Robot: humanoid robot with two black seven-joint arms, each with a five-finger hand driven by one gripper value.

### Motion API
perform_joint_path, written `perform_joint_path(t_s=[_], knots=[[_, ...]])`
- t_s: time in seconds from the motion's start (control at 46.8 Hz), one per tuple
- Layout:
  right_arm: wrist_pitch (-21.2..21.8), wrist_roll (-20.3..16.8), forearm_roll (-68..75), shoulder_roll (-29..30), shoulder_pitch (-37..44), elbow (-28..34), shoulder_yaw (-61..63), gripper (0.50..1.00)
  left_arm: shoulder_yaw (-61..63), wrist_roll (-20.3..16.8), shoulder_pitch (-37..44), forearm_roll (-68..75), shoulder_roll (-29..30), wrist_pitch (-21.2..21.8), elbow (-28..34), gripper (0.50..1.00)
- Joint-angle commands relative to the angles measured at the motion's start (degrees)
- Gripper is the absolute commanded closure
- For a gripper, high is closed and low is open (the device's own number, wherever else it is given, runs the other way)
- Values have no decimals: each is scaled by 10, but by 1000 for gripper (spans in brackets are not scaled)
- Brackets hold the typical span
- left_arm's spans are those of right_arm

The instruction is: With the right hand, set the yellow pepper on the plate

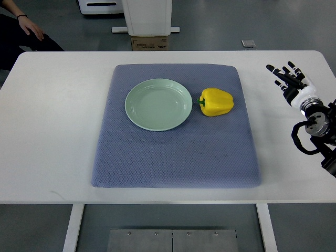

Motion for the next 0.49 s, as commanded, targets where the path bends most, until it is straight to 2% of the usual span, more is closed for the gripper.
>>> perform_joint_path(t_s=[0.0, 0.47], knots=[[0, 0, 0, 0, 0, 0, 0, 500, 0, -1, 0, 0, 0, 0, 0, 500], [0, 0, 0, 1, 0, 0, 0, 500, 0, 0, 5, -1, 0, -1, -1, 500]])
